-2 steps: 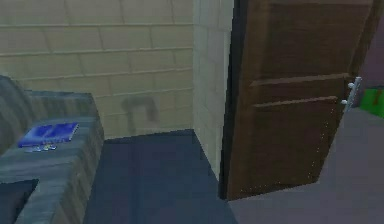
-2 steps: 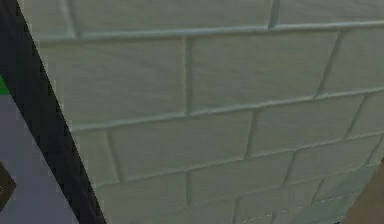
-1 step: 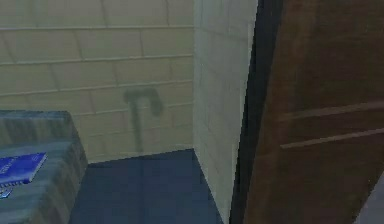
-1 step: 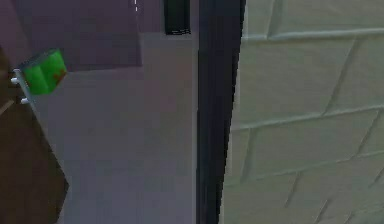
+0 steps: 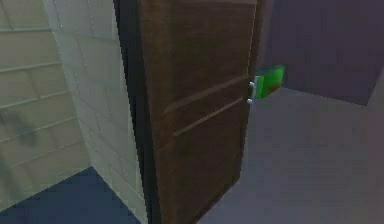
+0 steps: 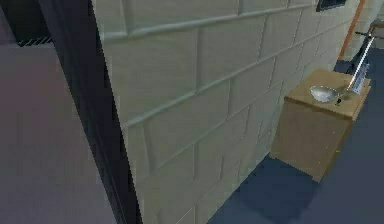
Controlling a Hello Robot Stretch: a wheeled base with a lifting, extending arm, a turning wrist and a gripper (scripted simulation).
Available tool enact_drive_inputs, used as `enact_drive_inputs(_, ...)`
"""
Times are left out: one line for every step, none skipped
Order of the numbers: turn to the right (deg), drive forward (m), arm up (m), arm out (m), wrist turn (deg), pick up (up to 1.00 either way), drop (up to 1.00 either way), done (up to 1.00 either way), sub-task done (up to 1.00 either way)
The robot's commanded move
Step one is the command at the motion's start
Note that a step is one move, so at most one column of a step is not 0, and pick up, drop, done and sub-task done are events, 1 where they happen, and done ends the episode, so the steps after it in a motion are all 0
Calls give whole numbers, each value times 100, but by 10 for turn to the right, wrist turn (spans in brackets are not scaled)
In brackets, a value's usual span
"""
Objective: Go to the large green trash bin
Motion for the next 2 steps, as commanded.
enact_drive_inputs(0,30,0,0,0,0,0,0,0)
enact_drive_inputs(360,0,0,0,0,0,0,0,0)
